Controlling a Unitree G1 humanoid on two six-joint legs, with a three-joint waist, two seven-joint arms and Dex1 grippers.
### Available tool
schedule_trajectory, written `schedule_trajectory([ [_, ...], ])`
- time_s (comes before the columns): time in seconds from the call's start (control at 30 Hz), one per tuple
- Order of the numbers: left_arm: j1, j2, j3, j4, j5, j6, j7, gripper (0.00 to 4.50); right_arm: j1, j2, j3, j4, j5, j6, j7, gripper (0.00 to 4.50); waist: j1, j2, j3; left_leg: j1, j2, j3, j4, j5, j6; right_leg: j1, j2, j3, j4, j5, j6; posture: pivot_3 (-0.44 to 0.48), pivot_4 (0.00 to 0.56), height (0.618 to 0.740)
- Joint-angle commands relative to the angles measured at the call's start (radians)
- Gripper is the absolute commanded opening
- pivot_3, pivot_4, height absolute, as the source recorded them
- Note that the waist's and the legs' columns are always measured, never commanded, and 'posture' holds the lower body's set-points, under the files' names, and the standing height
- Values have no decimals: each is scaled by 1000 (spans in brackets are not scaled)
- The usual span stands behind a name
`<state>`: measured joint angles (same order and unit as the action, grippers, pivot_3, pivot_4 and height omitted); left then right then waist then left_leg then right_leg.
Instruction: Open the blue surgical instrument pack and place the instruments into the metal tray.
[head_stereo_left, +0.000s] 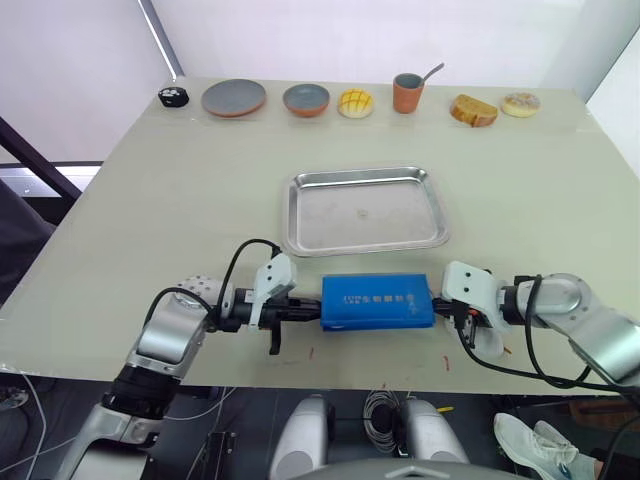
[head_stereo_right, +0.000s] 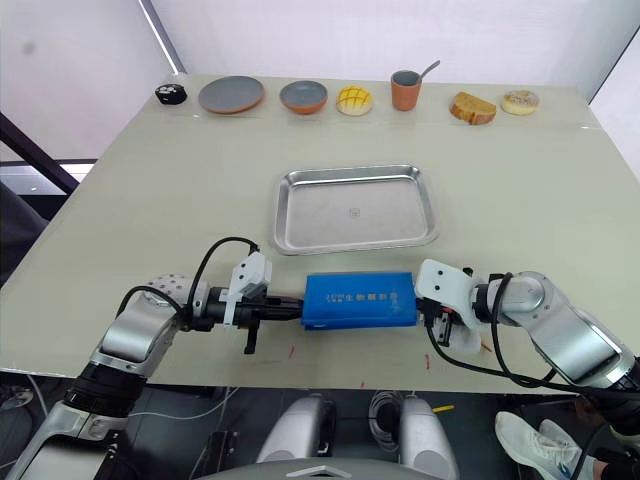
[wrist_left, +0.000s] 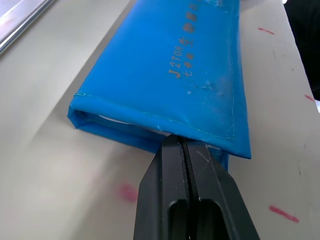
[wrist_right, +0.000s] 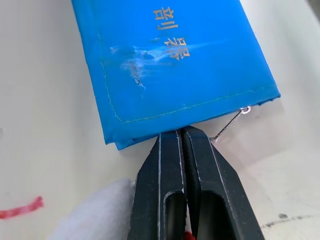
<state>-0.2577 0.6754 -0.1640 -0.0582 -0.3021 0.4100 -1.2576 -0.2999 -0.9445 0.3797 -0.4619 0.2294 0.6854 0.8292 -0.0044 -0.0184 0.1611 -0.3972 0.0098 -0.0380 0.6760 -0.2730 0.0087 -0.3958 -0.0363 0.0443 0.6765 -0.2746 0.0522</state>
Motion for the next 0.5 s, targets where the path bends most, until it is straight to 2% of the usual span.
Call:
schedule_trajectory([
  [0.03, -4, -8, -29, -35, -8, -7, -10, 0, 24, -22, -5, 51, -52, 12, 6, 119, 0, 0, 0, 0, 0, 0, 0, 0, 0, 0, 0, 0, 0, 0, 0, 0, 150, 740],
  [0.23, -5, -2, -12, -2, -3, -25, -5, 0, 49, -33, -49, 30, -46, 29, 20, 119, 3, 0, 0, 0, 0, 0, 0, 0, 0, 0, 0, 0, 0, 0, 0, 0, 150, 740],
  [0.5, 40, 8, 66, -11, -62, -47, 1, 0, 98, -67, -182, -65, 18, 96, 48, 119, 3, 0, 0, -1, 0, 0, 0, 0, 0, 0, 0, 0, -1, 0, 0, 0, 150, 740],
])
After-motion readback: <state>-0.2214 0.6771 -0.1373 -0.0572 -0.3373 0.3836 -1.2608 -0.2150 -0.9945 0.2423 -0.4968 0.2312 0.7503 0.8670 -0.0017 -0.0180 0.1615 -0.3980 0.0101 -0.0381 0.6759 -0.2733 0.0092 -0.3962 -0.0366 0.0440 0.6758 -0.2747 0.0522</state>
